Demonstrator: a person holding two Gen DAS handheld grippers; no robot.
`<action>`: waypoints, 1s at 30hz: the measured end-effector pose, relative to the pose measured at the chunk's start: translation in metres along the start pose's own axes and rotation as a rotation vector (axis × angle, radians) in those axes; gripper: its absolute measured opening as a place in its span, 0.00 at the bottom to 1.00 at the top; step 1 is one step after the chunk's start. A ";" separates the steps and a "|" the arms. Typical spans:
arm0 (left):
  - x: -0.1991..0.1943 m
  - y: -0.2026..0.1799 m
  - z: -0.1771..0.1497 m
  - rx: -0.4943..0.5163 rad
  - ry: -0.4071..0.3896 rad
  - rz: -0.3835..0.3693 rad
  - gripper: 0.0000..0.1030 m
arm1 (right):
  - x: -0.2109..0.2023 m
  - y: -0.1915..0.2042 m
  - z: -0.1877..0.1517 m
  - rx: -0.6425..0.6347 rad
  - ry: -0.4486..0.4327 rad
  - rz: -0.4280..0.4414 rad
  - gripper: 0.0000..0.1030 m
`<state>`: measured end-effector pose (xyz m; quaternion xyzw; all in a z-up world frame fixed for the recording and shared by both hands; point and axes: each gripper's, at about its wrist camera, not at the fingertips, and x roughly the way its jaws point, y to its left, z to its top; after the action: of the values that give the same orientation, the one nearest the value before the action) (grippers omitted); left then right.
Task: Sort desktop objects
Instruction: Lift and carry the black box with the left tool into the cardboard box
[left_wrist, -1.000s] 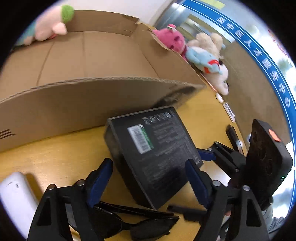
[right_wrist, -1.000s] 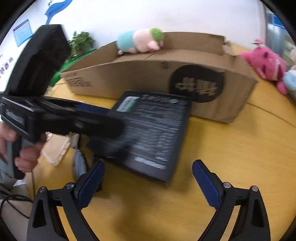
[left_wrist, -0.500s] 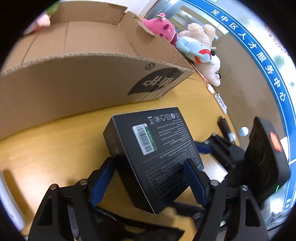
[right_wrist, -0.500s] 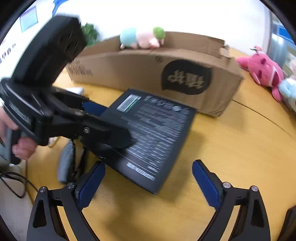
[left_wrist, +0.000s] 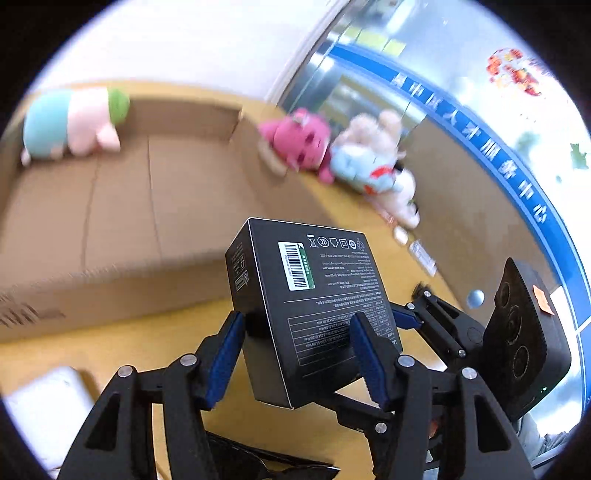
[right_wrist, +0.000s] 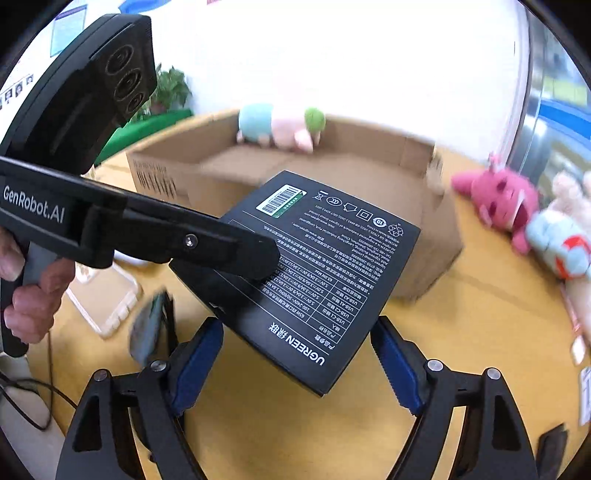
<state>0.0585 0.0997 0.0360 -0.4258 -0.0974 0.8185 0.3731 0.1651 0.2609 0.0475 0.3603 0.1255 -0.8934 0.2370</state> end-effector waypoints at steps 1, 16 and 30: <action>-0.008 -0.002 0.004 0.007 -0.026 0.002 0.56 | -0.006 0.002 0.006 -0.008 -0.023 -0.005 0.79; -0.104 0.008 0.076 0.125 -0.327 0.153 0.56 | -0.020 0.041 0.140 -0.242 -0.262 -0.057 0.79; -0.129 0.080 0.113 0.069 -0.365 0.249 0.56 | 0.050 0.061 0.221 -0.252 -0.294 0.098 0.79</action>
<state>-0.0249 -0.0280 0.1480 -0.2666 -0.0819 0.9246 0.2597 0.0360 0.1046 0.1652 0.1992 0.1829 -0.9010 0.3391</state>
